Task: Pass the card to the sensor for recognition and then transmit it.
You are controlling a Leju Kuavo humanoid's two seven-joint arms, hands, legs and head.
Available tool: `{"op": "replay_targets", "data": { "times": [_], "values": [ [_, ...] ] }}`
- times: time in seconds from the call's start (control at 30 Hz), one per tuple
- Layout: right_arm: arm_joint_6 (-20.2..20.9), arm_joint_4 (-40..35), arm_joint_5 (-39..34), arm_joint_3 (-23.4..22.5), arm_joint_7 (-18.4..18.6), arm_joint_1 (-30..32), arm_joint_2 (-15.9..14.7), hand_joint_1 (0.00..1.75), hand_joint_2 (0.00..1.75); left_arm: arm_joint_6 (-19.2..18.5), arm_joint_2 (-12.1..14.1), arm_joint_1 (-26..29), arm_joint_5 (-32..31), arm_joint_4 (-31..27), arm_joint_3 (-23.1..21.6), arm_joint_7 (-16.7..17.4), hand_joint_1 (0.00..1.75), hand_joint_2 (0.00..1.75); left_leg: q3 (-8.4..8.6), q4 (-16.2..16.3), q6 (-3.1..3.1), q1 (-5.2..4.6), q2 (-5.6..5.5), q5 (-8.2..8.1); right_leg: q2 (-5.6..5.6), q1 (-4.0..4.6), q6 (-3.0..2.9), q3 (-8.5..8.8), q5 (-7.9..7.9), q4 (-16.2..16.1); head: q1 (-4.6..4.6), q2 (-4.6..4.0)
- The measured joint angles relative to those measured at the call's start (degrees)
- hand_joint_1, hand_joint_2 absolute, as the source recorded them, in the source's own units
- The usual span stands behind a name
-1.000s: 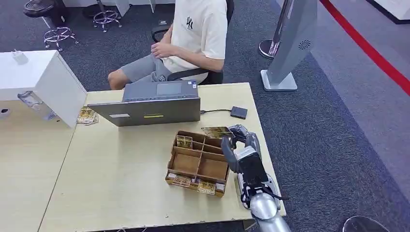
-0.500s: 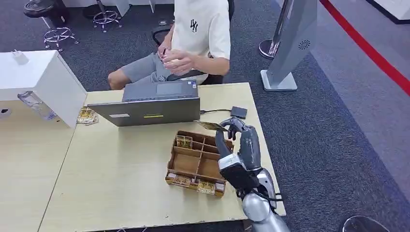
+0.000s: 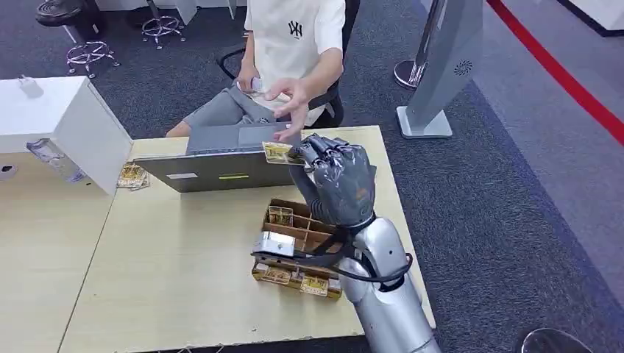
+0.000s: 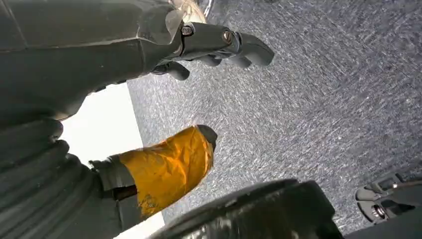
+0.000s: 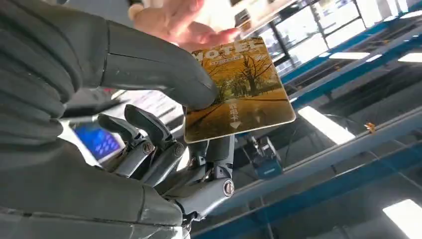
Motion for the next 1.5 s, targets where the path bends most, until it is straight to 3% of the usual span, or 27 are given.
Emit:
{"op": "replay_targets", "data": {
  "times": [0.1,0.37,0.43,0.47,0.53,0.57,0.63,0.7,0.8,0.9,0.93,0.97,1.03,1.07,1.1,1.17,1.27,1.43,1.5],
  "values": [
    [0.0,2.28,3.25,-1.03,2.15,-2.32,0.77,1.75,1.75,-0.53,-0.24,0.0,-0.68,0.0,0.0,0.2,0.0,1.75,0.0,0.0,0.0,-0.01,0.0,0.0,0.0,-0.01,0.01,0.0,0.0,0.0,0.0,0.0],
    [0.0,10.27,11.67,1.11,18.24,-8.38,-0.15,1.73,1.75,-1.81,-0.48,0.0,-2.43,-0.02,0.0,0.88,0.0,1.75,0.0,0.01,0.0,-0.02,0.0,0.0,0.0,0.0,0.01,-0.01,0.01,0.0,0.0,0.0],
    [0.0,11.98,12.12,2.76,21.98,-9.7,-1.09,0.75,1.75,-1.95,-0.52,-0.01,-2.45,-0.02,0.0,0.92,0.0,1.75,0.0,0.01,0.0,-0.02,0.0,0.0,0.01,0.01,0.01,-0.01,0.01,0.0,0.0,0.0],
    [0.0,12.71,12.14,3.61,23.66,-10.24,-1.66,0.0,1.75,-2.04,-0.57,-0.01,-2.45,0.0,0.0,1.07,0.0,1.75,0.0,0.01,0.0,-0.02,0.0,0.0,0.01,0.01,0.01,-0.01,0.01,0.0,0.0,0.0],
    [0.0,14.37,12.14,5.68,26.56,-11.29,-2.89,0.0,1.75,-2.25,-0.63,0.01,-2.47,0.0,0.0,1.18,0.0,1.75,0.0,0.0,0.0,-0.02,0.0,0.0,0.01,0.01,0.01,-0.02,0.01,0.0,0.0,0.0],
    [0.0,15.06,12.14,6.55,27.86,-11.76,-3.32,0.0,0.0,-2.3,-0.63,0.0,-2.47,0.0,0.0,1.18,0.0,1.75,0.0,0.0,0.0,-0.02,0.0,0.0,0.01,0.01,0.01,-0.02,0.01,0.0,0.0,0.0],
    [-0.02,16.27,12.03,8.15,29.23,-12.28,-4.28,0.0,0.0,-2.34,-0.7,0.06,-2.36,0.0,-0.02,1.18,0.0,1.75,0.0,0.0,0.0,-0.01,-0.02,0.0,-0.01,0.01,0.0,-0.02,0.0,0.0,0.0,0.0],
    [-0.02,16.68,11.24,8.57,27.96,-12.03,-4.76,0.0,0.0,-2.34,-0.72,0.18,-2.15,0.0,0.0,1.2,0.0,1.75,-0.01,0.0,0.0,-0.01,-0.02,0.0,-0.01,0.01,0.0,-0.03,0.0,0.0,0.0,0.0],
    [-0.04,16.09,8.56,8.22,22.93,-10.69,-4.81,0.0,0.0,-2.23,-0.74,0.31,-1.97,0.0,0.0,1.18,0.0,1.75,-0.01,0.0,0.0,-0.01,-0.01,-0.01,0.0,0.01,0.0,-0.04,0.0,-0.01,0.0,0.0],
    [-0.07,14.6,3.07,4.93,11.08,-7.56,-3.38,0.0,0.0,-1.75,-0.76,0.65,-1.29,0.0,0.0,0.87,0.0,1.75,-0.02,0.0,0.0,-0.01,-0.02,-0.01,-0.01,0.01,0.0,-0.04,0.0,-0.01,0.0,0.0],
    [-0.07,14.08,-1.22,2.7,5.33,-6.43,-2.02,0.0,0.0,-1.38,-0.74,0.79,-0.92,0.0,0.0,0.72,0.0,1.75,-0.03,0.0,-0.01,-0.01,-0.01,-0.01,-0.01,0.01,-0.01,-0.05,-0.01,-0.01,0.0,0.0],
    [-0.07,13.93,-4.95,1.47,2.44,-5.53,-1.27,0.0,0.0,-1.2,-0.76,0.88,-0.77,0.0,0.0,0.7,0.0,1.75,-0.04,0.0,0.0,-0.01,-0.02,-0.01,-0.01,0.01,-0.01,-0.06,-0.01,-0.01,-0.02,0.0],
    [0.04,13.58,-13.51,0.63,-0.43,-3.77,-0.46,0.0,0.0,-0.94,-0.76,1.1,-0.24,0.0,0.0,0.53,0.0,1.75,-0.04,0.0,0.0,-0.01,-0.04,-0.01,-0.04,0.01,-0.01,-0.05,-0.02,-0.01,0.02,0.0],
    [0.59,13.38,-21.14,0.59,-1.44,-2.85,-0.24,0.0,0.0,-0.5,-0.76,1.25,0.17,0.0,0.0,0.28,0.0,1.75,-0.04,-0.01,0.0,-0.01,-0.03,-0.01,-0.02,0.01,-0.01,-0.06,-0.02,-0.01,-0.02,0.0],
    [2.41,12.71,-28.6,0.96,-1.7,-1.67,-0.22,0.0,0.0,-0.2,-0.76,1.4,0.58,0.0,0.0,0.0,0.0,1.75,-0.04,-0.01,0.0,-0.01,-0.02,-0.01,-0.02,0.0,-0.01,-0.06,-0.02,-0.01,0.0,0.0],
    [10.69,9.48,-50.31,3.18,-1.42,0.64,-0.72,0.0,0.0,0.61,-0.74,1.63,1.7,0.0,0.0,-0.55,0.0,1.75,-0.07,-0.01,0.0,-0.01,-0.02,-0.01,-0.02,0.0,-0.01,-0.1,-0.02,-0.01,0.0,0.0],
    [22.84,5.4,-66.85,5.38,-1.7,2.99,-2.08,0.0,0.0,1.11,-0.68,1.88,2.51,0.0,0.0,-1.11,0.0,1.75,-0.07,0.0,0.0,-0.02,-0.01,-0.01,-0.01,0.0,-0.01,-0.11,-0.01,-0.01,0.0,0.0],
    [46.98,1.27,-84.07,7.14,-3.67,5.81,-5.59,0.0,0.0,1.68,-0.59,2.01,3.21,0.0,0.0,-1.88,0.0,1.75,-0.08,0.0,0.0,-0.02,-0.02,-0.01,-0.02,0.0,-0.01,-0.11,-0.01,-0.02,0.0,0.0],
    [52.86,0.79,-85.84,7.56,-4.3,6.96,-6.83,0.0,0.0,1.68,-0.52,1.98,3.3,0.0,0.0,-2.1,0.0,1.75,-0.08,0.0,0.0,-0.02,-0.02,-0.02,-0.02,0.0,-0.01,-0.11,-0.01,-0.02,0.0,0.0]
  ]
}}
